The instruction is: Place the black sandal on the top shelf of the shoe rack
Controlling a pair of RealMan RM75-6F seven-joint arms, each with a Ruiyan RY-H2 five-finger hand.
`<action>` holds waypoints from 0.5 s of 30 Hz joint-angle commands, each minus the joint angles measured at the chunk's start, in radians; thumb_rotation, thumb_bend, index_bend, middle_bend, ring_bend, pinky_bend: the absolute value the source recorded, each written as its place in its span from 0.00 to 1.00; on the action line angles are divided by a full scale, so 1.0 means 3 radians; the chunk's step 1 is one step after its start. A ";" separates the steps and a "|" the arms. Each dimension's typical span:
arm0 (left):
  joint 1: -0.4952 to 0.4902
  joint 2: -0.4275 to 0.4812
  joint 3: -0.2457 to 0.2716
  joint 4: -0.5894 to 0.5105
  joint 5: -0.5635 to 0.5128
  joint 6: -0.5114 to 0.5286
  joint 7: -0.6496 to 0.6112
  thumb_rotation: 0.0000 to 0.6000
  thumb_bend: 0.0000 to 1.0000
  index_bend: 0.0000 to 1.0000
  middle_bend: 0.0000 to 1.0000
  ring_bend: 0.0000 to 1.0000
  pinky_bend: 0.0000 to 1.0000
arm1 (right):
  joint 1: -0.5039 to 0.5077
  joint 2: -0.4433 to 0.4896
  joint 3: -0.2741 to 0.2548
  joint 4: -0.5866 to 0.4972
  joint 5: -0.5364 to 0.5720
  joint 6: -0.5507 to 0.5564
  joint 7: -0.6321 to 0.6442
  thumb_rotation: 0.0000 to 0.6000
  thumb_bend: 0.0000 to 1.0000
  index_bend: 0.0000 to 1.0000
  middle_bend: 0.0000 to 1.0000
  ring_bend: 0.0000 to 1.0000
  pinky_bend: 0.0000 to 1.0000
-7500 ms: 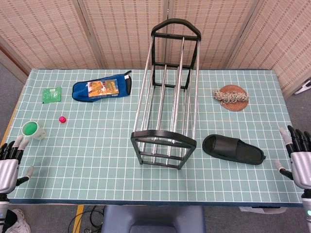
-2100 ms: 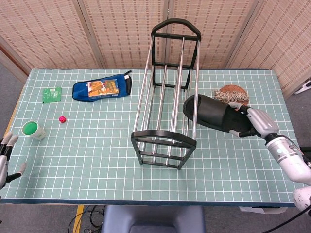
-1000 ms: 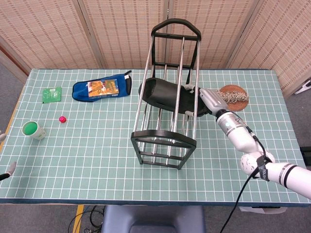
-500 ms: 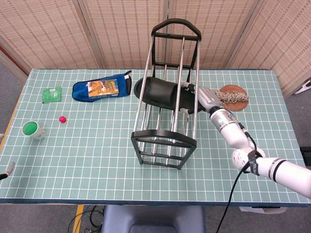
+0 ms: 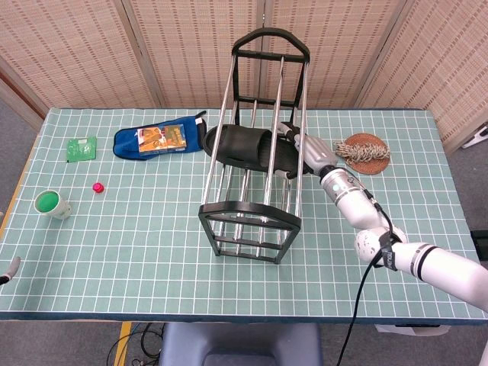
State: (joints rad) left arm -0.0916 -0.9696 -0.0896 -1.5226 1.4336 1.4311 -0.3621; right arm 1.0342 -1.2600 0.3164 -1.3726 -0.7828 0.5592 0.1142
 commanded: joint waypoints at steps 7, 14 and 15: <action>-0.0013 -0.0016 0.0001 0.0015 -0.0014 -0.0025 0.0017 1.00 0.38 0.04 0.00 0.00 0.00 | -0.0081 0.0175 0.0032 -0.0223 -0.0072 0.0083 0.0029 1.00 0.20 0.00 0.00 0.00 0.25; -0.0023 -0.0019 0.0003 0.0001 -0.0024 -0.0043 0.0047 1.00 0.38 0.04 0.00 0.00 0.00 | -0.0124 0.0285 0.0028 -0.0313 -0.0087 0.0111 0.0027 1.00 0.20 0.00 0.00 0.00 0.17; -0.0022 -0.0022 0.0004 0.0002 -0.0023 -0.0043 0.0045 1.00 0.38 0.04 0.00 0.00 0.00 | -0.0130 0.0293 0.0027 -0.0315 -0.0095 0.0110 0.0031 1.00 0.20 0.00 0.00 0.00 0.14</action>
State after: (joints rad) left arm -0.0985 -0.9759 -0.0885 -1.5221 1.4266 1.4182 -0.3485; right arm 0.9962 -1.1730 0.3245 -1.4664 -0.8102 0.5922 0.1228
